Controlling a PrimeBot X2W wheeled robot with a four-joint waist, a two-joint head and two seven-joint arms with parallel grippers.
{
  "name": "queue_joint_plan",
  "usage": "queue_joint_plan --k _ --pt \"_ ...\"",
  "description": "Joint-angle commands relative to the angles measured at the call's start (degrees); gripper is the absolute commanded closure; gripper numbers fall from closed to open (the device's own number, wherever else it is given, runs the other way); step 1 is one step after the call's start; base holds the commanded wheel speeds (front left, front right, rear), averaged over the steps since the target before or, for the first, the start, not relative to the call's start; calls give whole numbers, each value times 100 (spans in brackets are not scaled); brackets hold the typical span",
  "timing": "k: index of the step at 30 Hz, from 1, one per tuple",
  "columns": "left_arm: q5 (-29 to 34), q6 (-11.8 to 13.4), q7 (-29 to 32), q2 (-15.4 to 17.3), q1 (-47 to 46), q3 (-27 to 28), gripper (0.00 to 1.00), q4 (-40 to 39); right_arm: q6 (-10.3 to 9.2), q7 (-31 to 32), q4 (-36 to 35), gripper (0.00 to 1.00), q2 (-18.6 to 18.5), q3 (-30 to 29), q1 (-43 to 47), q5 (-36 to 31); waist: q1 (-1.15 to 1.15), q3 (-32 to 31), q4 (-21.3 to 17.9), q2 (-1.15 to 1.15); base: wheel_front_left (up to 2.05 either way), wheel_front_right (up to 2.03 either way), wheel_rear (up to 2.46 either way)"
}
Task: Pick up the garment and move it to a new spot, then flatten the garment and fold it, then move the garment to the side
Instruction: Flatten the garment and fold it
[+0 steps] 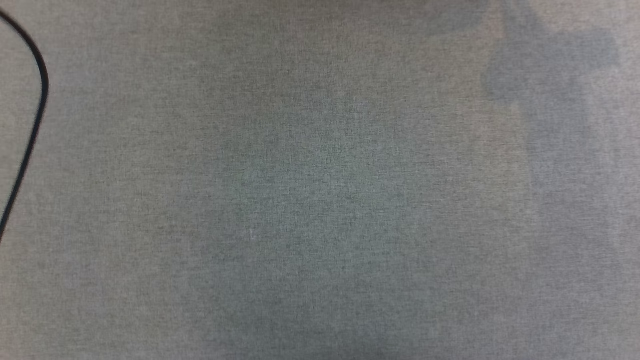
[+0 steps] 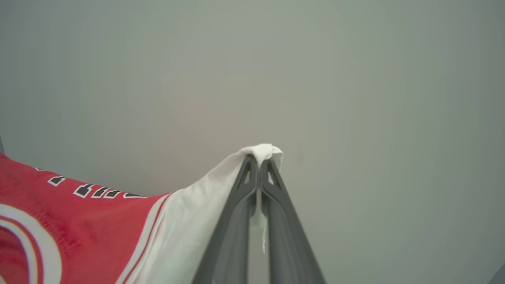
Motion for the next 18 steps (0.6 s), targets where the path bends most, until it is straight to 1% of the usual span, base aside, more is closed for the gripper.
queue_joint_plan --k 1,7,10,14,18 --pt "-98 -15 -100 106 332 -34 100 -2 -4 -103 48 100 42 106 264 78 -1 -158 -33 0 0 0 0" --pt "-365 -14 -422 409 1582 -117 100 -247 -4 -470 -24 100 120 439 1202 439 -1 -569 -29 0 0 0 0" --pt "-503 78 -530 510 2326 -109 100 -505 -4 -598 -195 100 46 638 1846 599 -1 -820 12 0 0 0 0" --pt "-636 307 -603 714 3484 -170 100 -962 -4 -709 -463 100 -111 797 2795 823 -1 -1182 34 0 0 0 0" --pt "-810 663 -652 944 4702 -203 100 -1504 -4 -768 -753 100 -265 881 3802 919 -1 -1533 56 0 0 0 0"
